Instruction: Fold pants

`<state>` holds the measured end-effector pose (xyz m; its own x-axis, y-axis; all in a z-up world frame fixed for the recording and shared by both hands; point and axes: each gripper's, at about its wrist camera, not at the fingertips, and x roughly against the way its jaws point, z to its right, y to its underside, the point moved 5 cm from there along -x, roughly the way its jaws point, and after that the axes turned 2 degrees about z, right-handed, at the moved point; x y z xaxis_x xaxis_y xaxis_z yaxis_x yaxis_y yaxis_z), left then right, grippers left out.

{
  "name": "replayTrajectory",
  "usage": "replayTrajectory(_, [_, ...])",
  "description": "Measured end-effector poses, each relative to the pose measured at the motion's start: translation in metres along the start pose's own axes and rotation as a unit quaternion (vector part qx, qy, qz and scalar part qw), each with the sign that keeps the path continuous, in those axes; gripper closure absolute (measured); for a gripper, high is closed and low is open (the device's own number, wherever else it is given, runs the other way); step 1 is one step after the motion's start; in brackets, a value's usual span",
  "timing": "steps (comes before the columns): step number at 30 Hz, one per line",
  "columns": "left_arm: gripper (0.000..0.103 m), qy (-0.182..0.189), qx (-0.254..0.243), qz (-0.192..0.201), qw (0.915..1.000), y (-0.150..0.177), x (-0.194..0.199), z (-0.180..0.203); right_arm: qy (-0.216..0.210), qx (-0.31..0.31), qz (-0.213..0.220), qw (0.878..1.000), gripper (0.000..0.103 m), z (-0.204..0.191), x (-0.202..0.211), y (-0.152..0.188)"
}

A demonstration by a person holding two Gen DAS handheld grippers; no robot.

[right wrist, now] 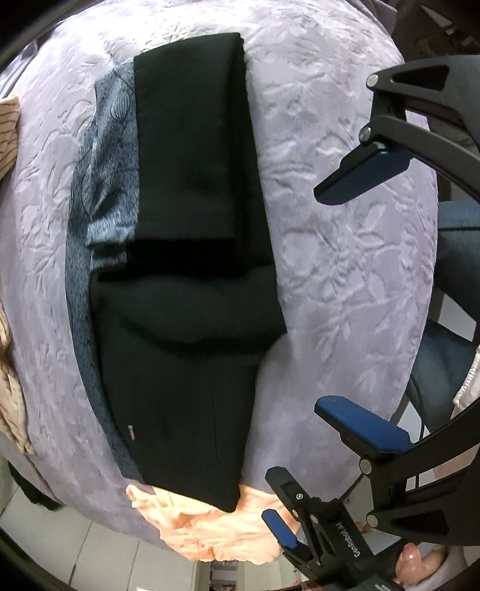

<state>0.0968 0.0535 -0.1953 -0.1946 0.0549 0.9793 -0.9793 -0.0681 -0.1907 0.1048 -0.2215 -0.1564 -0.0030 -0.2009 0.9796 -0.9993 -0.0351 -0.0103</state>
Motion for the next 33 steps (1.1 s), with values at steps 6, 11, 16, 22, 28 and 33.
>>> replayTrajectory(6, [0.000, -0.006, 0.038, -0.002, 0.9992, 0.002, -0.003, 0.005, 0.002, 0.033, -0.001, 0.999, 0.000, 0.011, 0.005, -0.017])
replayTrajectory(11, [0.000, -0.008, 0.062, -0.010, 0.9980, 0.006, -0.011, 0.004, 0.002, 0.048, -0.018, 0.999, 0.000, 0.016, -0.003, -0.015])
replayTrajectory(16, [0.000, -0.006, 0.069, -0.015, 0.9975, 0.005, -0.018, 0.001, 0.004, 0.046, -0.032, 0.998, 0.000, 0.022, -0.011, -0.009])
replayTrajectory(22, [0.000, -0.002, 0.077, -0.012, 0.9969, -0.004, -0.026, -0.004, 0.005, 0.041, -0.034, 0.999, 0.000, 0.023, -0.014, -0.009])
replayTrajectory(28, [0.000, 0.002, 0.081, -0.011, 0.9967, -0.012, -0.034, -0.009, 0.004, 0.048, -0.033, 0.998, 0.000, 0.014, -0.019, -0.013])
replayTrajectory(33, [0.000, 0.026, 0.101, -0.001, 0.9946, -0.016, -0.037, -0.018, 0.002, 0.054, -0.034, 0.998, 0.000, 0.001, -0.026, -0.017])
